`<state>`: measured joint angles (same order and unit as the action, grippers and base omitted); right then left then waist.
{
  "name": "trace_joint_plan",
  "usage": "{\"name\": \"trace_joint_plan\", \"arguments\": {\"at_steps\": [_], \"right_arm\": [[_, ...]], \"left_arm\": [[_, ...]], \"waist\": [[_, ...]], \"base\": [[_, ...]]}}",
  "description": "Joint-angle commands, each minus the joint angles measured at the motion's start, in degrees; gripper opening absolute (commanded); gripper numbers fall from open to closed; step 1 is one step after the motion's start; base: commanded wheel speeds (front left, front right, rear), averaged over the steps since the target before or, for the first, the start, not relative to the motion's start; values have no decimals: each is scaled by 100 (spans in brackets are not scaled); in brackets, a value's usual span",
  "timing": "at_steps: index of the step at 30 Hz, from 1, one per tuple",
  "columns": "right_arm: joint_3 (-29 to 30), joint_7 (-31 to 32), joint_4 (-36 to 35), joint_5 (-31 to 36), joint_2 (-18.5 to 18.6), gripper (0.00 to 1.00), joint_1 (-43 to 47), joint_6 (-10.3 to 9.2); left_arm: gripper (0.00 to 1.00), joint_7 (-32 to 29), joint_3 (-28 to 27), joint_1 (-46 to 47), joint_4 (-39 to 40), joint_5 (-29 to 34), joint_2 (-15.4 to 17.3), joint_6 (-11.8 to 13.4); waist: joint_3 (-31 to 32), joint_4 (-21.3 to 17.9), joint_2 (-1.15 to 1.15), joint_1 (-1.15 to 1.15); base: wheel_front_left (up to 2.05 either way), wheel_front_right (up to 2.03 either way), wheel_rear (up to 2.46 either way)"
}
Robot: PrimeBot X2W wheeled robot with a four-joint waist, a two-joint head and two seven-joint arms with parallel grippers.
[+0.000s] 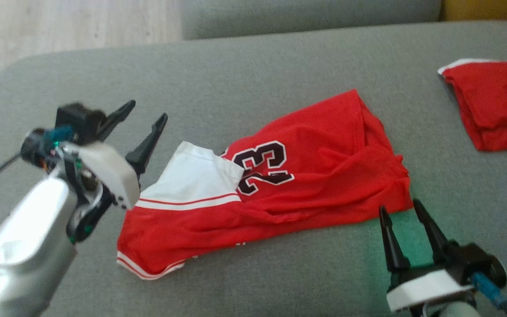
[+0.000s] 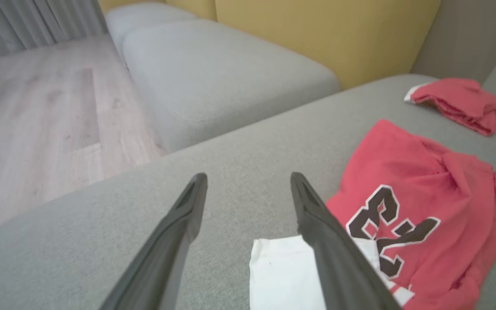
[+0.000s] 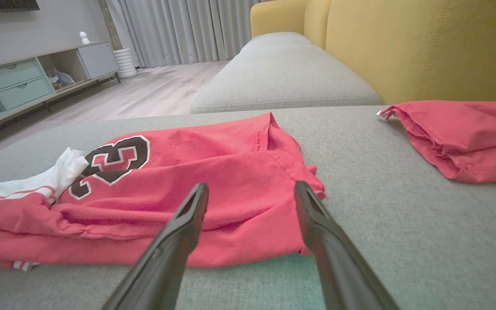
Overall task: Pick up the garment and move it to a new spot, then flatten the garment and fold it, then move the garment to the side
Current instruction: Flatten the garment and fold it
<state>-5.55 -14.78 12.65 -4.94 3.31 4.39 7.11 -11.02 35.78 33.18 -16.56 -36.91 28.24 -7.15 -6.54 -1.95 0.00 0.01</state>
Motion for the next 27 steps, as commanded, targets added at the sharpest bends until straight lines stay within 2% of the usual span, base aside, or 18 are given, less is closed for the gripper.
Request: {"name": "trace_joint_plan", "arguments": {"at_steps": [1,4,10,15,20,21,22,23,24,27], "right_arm": [[-174,-22,-215,50,104,100,-332,37],[-182,-22,-237,63,84,100,-441,37],[-171,-22,-264,61,37,100,-583,37],[-127,-22,-317,60,-4,100,-614,37],[-79,-22,-353,64,-26,100,-652,37],[-66,-22,-364,65,-29,100,-659,37],[-62,-22,-366,72,-31,100,-666,37],[-68,-22,-360,82,-33,100,-673,37],[-68,-22,-354,90,-34,100,-682,37],[-85,-22,-318,99,-37,100,-718,37]], "left_arm": [[100,-299,22,534,32,-154,315,-28],[100,-831,612,955,-93,-520,511,-31],[100,-1212,1208,1311,-409,-1084,806,-33],[100,-1303,1613,1464,-751,-1348,1040,-33],[100,-1276,2018,1598,-906,-1541,1102,-33],[95,-1252,2113,1649,-914,-1539,1113,-33],[71,-1196,2212,1710,-924,-1506,1129,-33],[22,-1129,2300,1760,-934,-1501,1133,-33],[0,-1054,2362,1800,-960,-1527,1129,-33],[0,-792,2522,1927,-1064,-1584,1107,-34]], "waist": [[-288,-236,0,-1],[-514,-401,0,-1],[-801,-667,0,-1],[-973,-826,0,-1],[-1088,-860,0,-1],[-1111,-851,0,-1],[-1128,-842,0,-1],[-1138,-830,0,-1],[-1142,-815,0,-1],[-1115,-760,0,-1]], "base": [[0,0,0],[0,0,0],[0,0,0],[0,0,0],[0,0,0],[0,0,0],[0,0,0],[0,0,0],[0,0,0],[0,0,0]]}}
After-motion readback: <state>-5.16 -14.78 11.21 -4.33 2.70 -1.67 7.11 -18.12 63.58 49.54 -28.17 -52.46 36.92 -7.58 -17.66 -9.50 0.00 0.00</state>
